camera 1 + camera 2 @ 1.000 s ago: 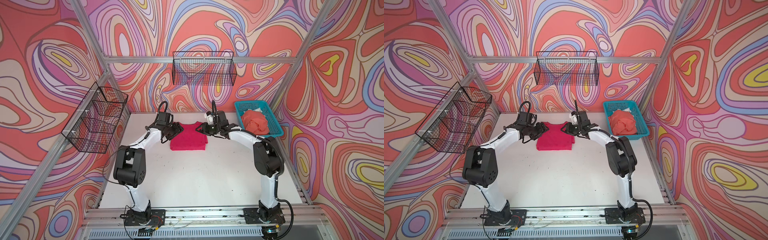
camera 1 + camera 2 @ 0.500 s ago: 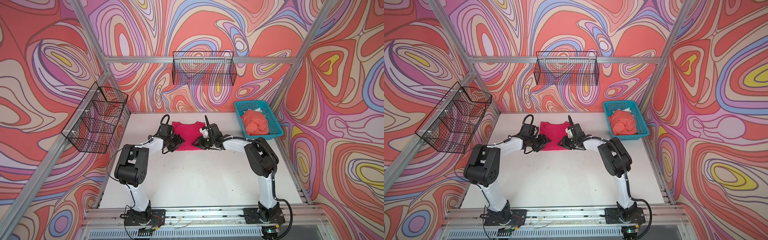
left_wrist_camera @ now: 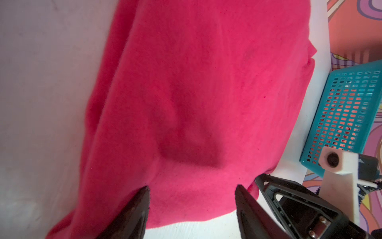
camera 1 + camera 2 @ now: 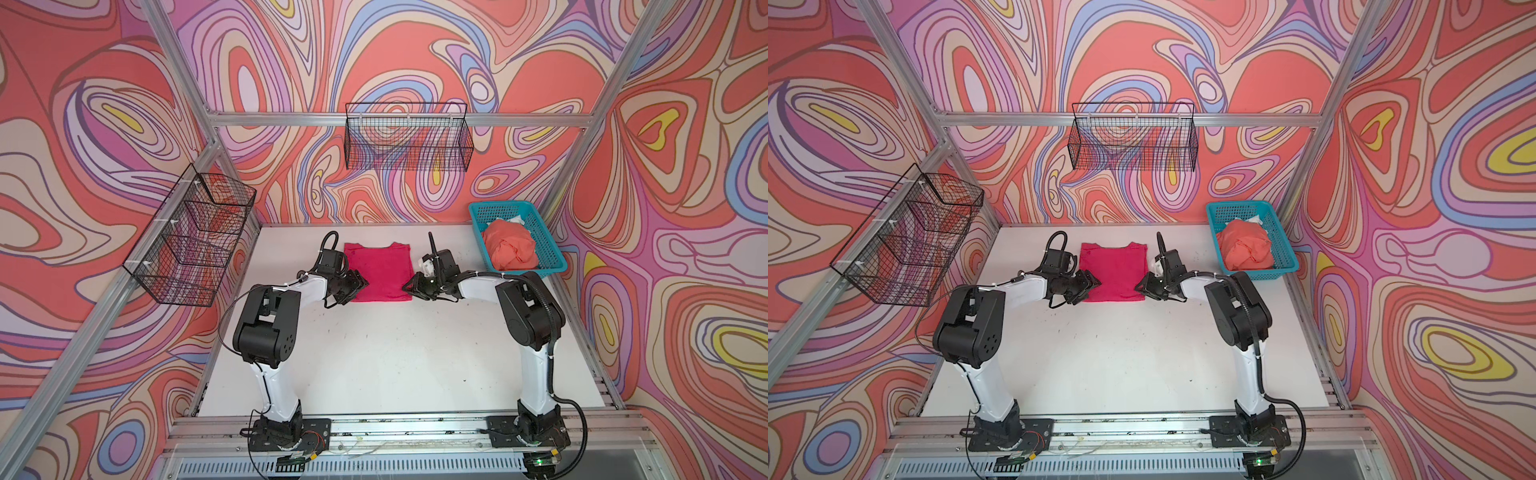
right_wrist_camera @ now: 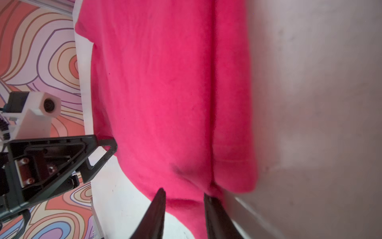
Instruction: Fold and stack the t-shirts
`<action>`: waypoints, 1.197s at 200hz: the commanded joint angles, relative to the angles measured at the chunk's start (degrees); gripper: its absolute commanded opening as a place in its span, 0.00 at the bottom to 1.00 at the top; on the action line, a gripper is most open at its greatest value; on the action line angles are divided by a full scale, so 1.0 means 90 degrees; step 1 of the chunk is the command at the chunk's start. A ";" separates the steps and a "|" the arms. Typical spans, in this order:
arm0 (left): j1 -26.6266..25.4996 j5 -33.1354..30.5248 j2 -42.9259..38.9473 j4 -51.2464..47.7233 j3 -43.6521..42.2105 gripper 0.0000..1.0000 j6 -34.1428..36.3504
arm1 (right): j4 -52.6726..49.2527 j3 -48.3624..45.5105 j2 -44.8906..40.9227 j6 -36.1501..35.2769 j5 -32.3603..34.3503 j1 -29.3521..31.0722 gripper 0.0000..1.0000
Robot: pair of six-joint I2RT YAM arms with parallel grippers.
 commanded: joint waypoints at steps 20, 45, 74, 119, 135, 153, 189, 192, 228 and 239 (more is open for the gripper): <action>0.0075 -0.0095 -0.0205 -0.0498 -0.0028 0.71 0.0110 | -0.0962 0.0019 -0.0570 -0.0316 0.0547 -0.0079 0.37; -0.0213 -0.0324 -0.0475 -0.1144 0.0717 0.75 0.0587 | -0.1508 0.0245 -0.1063 -0.0579 0.1003 -0.0078 0.42; -0.0753 -0.0984 -0.0223 -0.2072 0.1900 0.84 0.1499 | -0.1958 0.0355 -0.1498 -0.0791 0.1522 -0.0082 0.50; -0.0982 -0.1441 0.0475 -0.2259 0.2643 0.90 0.2021 | -0.1914 -0.0010 -0.1925 -0.0836 0.1720 -0.0125 0.58; -0.0993 -0.2035 0.0835 -0.2871 0.3071 0.90 0.2221 | -0.1789 -0.0130 -0.1980 -0.0812 0.1666 -0.0127 0.58; -0.0824 -0.2261 0.0495 -0.2584 0.2583 0.89 0.2390 | -0.1781 -0.0199 -0.2026 -0.0830 0.1606 -0.0127 0.59; -0.0232 -0.2318 0.0306 -0.2626 0.2390 0.93 0.3747 | -0.1787 -0.0315 -0.2387 -0.0870 0.1514 -0.0127 0.60; -0.0142 -0.2300 0.0366 -0.2724 0.2472 0.93 0.3816 | -0.1780 -0.0322 -0.2387 -0.0871 0.1487 -0.0127 0.59; 0.0523 -0.1629 0.0740 -0.2760 0.2718 0.92 0.4140 | -0.1734 -0.0323 -0.2510 -0.0860 0.1385 -0.0127 0.60; 0.0543 -0.1365 0.0942 -0.2785 0.2913 0.91 0.4201 | -0.1712 -0.0327 -0.2533 -0.0863 0.1385 -0.0122 0.60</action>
